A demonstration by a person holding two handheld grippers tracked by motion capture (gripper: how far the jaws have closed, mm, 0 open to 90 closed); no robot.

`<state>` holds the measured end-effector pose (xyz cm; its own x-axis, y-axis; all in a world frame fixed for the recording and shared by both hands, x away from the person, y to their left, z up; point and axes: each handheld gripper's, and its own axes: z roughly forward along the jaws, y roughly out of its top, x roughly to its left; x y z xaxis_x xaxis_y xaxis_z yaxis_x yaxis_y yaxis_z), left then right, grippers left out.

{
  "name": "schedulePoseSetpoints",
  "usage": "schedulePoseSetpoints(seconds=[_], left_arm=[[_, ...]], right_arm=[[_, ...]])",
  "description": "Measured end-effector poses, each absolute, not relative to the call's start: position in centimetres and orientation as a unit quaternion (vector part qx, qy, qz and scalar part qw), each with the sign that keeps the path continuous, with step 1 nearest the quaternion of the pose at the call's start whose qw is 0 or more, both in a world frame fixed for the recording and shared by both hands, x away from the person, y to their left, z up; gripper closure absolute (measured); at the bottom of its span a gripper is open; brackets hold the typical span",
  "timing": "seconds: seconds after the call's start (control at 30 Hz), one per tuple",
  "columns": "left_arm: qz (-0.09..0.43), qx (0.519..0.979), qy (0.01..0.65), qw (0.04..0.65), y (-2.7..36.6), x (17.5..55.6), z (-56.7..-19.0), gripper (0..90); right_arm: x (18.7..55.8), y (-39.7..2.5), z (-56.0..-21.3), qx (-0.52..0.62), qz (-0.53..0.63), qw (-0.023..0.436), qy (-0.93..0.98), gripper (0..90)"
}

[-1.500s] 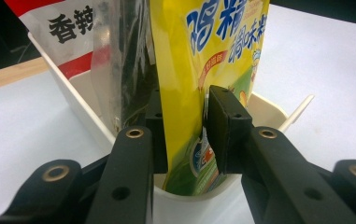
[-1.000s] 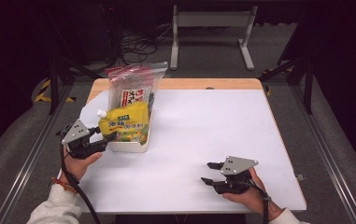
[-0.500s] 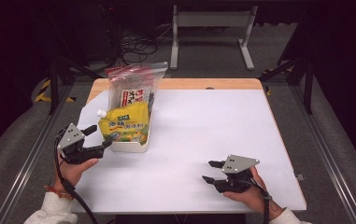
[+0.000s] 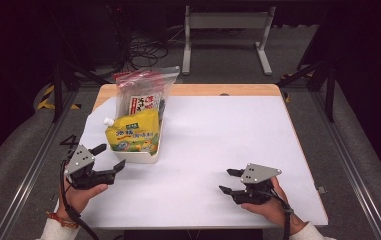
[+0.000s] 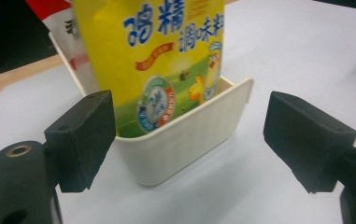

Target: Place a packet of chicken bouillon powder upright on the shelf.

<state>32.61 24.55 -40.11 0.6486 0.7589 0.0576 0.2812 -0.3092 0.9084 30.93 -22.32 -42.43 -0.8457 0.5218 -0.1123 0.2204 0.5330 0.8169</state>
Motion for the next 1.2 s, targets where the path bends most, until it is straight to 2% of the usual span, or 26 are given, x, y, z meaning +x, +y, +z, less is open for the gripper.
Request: schedulePoseSetpoints(seconds=[0.67, 0.97, 1.2], left_arm=[[0.229, 0.796, 0.298, 0.474, 21.9, 30.3, -40.8, 15.6], [0.219, 0.821, 0.268, 0.454, 20.1, 29.5, -41.9, 15.6], [0.212, 0.838, 0.249, 0.437, 19.1, 29.6, -42.7, 14.4]], right_arm=[[31.0, -23.9, -41.5, 0.234, 0.416, 0.232, 0.848, 35.0], [30.5, -25.1, -41.7, 0.249, 0.413, 0.24, 0.843, 32.8], [30.3, -26.4, -42.0, 0.26, 0.405, 0.253, 0.839, 26.5]])
